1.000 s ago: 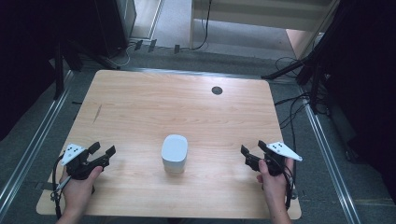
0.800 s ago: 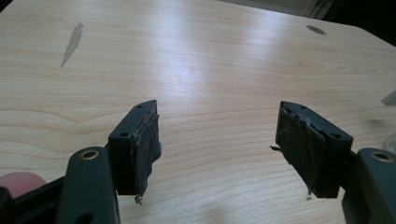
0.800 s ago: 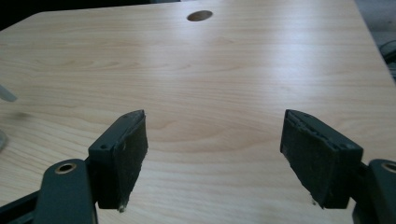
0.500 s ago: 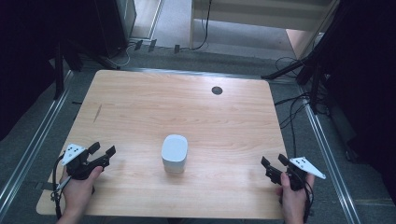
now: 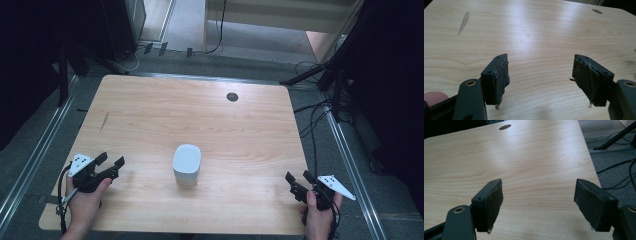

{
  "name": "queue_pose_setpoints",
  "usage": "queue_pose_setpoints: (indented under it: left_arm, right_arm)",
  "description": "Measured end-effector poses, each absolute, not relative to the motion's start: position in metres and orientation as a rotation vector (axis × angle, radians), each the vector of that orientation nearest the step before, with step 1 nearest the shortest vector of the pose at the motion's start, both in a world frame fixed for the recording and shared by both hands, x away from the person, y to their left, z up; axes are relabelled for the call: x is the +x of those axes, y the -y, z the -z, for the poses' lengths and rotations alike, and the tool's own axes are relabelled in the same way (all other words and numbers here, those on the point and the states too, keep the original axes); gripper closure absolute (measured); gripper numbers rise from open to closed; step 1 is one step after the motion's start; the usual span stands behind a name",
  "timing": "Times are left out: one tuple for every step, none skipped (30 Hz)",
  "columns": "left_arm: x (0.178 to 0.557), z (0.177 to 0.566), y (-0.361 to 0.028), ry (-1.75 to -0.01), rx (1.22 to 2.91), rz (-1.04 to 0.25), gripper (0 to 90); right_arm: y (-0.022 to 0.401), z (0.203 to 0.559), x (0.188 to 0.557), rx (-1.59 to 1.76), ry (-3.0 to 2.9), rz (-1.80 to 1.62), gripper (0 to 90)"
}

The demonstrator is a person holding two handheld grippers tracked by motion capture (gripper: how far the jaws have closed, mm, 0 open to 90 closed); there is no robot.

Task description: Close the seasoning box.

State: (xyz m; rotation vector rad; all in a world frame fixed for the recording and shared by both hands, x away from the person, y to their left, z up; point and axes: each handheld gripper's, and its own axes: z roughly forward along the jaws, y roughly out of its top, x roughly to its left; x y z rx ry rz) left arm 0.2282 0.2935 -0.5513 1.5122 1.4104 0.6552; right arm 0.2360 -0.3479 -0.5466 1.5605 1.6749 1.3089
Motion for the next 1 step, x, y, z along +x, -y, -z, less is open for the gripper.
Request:
queue_pose_setpoints:
  left_arm:
    - [0.2283, 0.5511, -0.2932, -1.411, 1.52, -0.655, 30.2]
  right_arm:
    - [0.3488, 0.5469, 0.2362, 1.57, -1.665, -1.313, 23.4]
